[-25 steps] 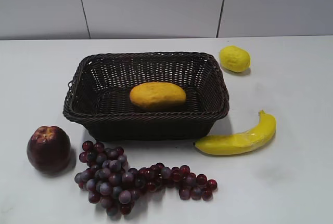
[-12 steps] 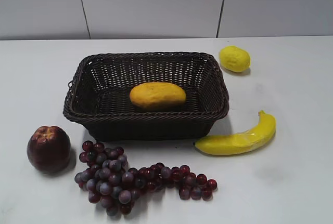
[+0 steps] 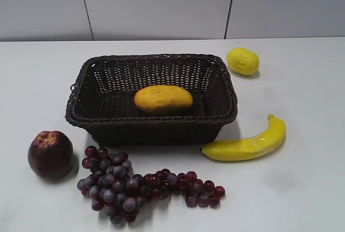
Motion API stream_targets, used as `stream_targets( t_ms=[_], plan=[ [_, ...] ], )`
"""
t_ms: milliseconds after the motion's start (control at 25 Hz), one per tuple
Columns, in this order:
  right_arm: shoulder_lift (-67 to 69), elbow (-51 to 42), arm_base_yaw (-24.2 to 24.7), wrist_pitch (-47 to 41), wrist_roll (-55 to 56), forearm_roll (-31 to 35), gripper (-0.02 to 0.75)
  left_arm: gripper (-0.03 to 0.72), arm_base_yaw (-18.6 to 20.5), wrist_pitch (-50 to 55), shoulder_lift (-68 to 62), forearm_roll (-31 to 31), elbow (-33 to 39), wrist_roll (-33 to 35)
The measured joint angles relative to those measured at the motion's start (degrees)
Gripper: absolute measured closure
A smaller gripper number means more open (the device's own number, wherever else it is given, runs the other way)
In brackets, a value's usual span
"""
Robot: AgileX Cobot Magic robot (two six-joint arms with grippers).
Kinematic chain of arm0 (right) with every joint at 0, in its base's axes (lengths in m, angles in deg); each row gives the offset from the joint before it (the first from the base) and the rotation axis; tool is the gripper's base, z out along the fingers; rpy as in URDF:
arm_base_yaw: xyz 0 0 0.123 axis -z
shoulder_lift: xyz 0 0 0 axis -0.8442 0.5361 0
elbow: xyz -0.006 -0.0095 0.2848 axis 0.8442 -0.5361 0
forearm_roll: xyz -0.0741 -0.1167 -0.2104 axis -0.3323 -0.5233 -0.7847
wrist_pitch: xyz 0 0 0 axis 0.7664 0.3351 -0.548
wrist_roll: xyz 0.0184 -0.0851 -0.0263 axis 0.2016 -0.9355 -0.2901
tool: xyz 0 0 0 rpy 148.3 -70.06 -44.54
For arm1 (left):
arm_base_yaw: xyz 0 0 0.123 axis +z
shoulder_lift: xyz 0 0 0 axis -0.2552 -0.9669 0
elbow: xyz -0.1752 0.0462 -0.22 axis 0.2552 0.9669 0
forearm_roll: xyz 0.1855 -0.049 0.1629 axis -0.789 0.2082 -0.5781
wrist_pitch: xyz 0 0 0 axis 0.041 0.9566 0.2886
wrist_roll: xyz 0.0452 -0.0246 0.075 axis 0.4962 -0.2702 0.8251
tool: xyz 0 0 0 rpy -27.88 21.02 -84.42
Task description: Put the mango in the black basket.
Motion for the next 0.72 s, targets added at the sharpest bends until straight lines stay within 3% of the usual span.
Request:
stream_targets(
  t_ms=[320, 720],
  plan=[
    [0.0, 0.0, 0.0, 0.0, 0.0, 0.0, 0.145, 0.125, -5.4, 0.0, 0.0, 1.2, 0.0, 0.0],
    [0.0, 0.0, 0.0, 0.0, 0.0, 0.0, 0.145, 0.126, -5.8, 0.0, 0.0, 1.2, 0.0, 0.0]
  ],
)
